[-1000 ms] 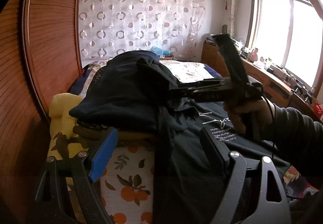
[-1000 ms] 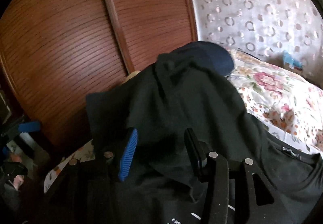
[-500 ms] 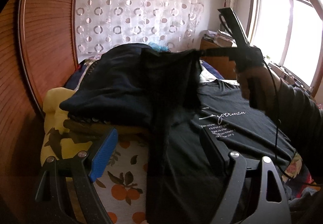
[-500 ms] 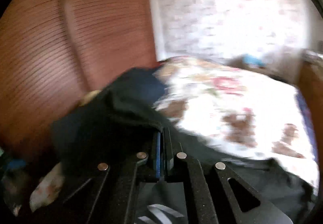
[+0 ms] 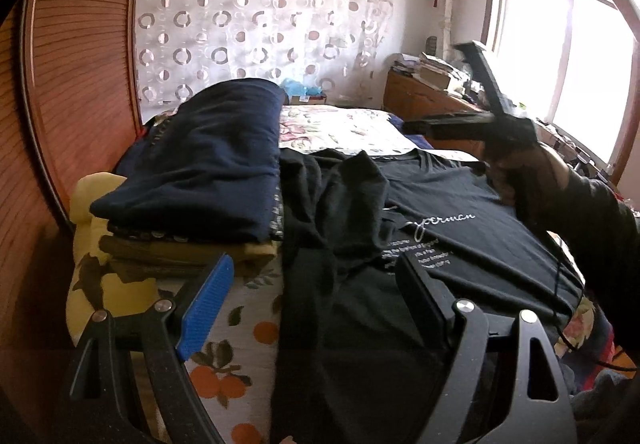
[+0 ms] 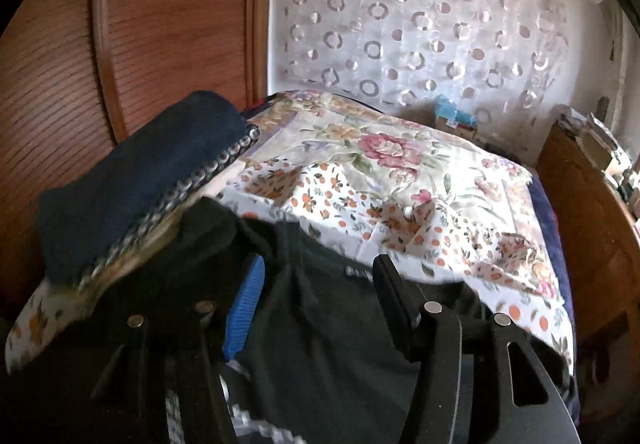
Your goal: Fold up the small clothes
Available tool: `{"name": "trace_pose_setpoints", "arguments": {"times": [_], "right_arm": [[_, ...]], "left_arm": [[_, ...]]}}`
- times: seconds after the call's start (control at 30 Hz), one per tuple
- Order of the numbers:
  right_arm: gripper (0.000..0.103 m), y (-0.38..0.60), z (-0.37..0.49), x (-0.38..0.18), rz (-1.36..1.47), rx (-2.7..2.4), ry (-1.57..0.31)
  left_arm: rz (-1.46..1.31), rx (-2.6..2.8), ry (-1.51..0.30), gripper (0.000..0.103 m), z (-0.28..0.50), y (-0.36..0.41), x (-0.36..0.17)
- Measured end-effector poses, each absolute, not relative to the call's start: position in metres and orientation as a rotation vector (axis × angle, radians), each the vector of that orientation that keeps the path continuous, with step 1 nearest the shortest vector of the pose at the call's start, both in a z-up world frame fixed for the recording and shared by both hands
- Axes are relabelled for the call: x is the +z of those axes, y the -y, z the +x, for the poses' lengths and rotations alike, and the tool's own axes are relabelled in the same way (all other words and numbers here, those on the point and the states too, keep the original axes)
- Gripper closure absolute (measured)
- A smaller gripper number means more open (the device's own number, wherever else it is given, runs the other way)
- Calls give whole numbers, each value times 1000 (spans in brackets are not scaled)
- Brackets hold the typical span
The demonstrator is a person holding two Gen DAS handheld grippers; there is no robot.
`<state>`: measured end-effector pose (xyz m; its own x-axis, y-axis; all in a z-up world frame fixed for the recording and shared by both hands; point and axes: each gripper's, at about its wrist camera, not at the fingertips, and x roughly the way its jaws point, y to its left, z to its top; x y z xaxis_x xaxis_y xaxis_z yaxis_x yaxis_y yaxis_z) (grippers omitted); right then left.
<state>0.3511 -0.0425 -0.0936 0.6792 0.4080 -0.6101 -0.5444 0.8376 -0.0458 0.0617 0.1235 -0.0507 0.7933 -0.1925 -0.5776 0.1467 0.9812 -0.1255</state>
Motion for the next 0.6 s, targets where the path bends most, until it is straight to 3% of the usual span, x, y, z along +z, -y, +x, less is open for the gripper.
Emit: {"name": "trace_pose_setpoints", "arguments": {"times": [0.27,0.6], "right_arm": [[45,148,281,-86,-188,468,-633],[45,288,228,-136,-107,244,-718]], "left_arm": [[-57,-215,-656,20,76,-96,-61],[-29,-237,-742,20,107,-64,-84]]}}
